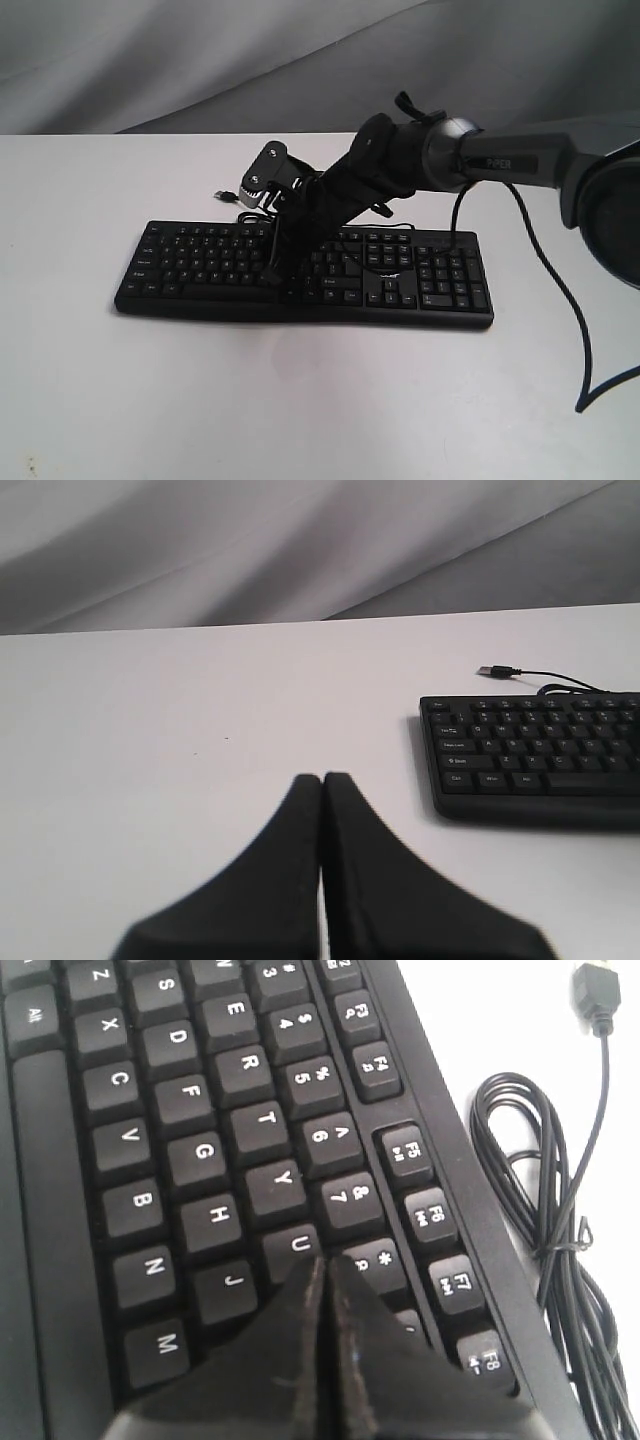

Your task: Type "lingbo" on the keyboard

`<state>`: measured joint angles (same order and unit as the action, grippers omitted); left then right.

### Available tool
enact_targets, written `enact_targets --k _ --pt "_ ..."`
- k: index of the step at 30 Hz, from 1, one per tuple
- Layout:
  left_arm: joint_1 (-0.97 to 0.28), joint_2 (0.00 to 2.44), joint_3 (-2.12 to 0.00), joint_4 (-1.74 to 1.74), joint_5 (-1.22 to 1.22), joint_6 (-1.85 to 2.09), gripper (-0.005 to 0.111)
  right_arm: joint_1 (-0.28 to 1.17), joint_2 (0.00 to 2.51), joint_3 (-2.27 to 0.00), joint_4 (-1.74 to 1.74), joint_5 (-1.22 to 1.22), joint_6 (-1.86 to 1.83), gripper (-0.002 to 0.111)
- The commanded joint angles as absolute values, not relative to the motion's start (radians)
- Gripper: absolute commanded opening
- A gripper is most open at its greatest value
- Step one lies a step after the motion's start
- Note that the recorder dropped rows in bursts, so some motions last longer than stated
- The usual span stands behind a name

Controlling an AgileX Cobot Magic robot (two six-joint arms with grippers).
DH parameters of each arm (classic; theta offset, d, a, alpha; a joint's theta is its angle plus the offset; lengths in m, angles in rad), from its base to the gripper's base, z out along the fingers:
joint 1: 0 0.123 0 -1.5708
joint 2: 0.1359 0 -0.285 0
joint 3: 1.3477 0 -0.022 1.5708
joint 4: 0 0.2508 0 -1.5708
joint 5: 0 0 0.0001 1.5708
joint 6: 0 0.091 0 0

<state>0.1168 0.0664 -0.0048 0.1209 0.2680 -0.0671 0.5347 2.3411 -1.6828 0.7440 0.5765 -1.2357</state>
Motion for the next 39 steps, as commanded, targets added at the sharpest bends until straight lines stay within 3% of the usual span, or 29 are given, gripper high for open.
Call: enact_targets --k 1,15,39 --pt "0.116 0.07 0.0 0.117 0.262 -0.069 0.001 0.538 2.325 -1.688 0.741 0.584 -1.25 0.0" --pt "0.116 0.07 0.0 0.117 0.262 -0.069 0.001 0.617 2.296 -1.688 0.741 0.645 -1.251 0.0" --pt "0.116 0.07 0.0 0.117 0.262 -0.069 0.001 0.615 2.316 -1.688 0.691 0.634 -1.224 0.0"
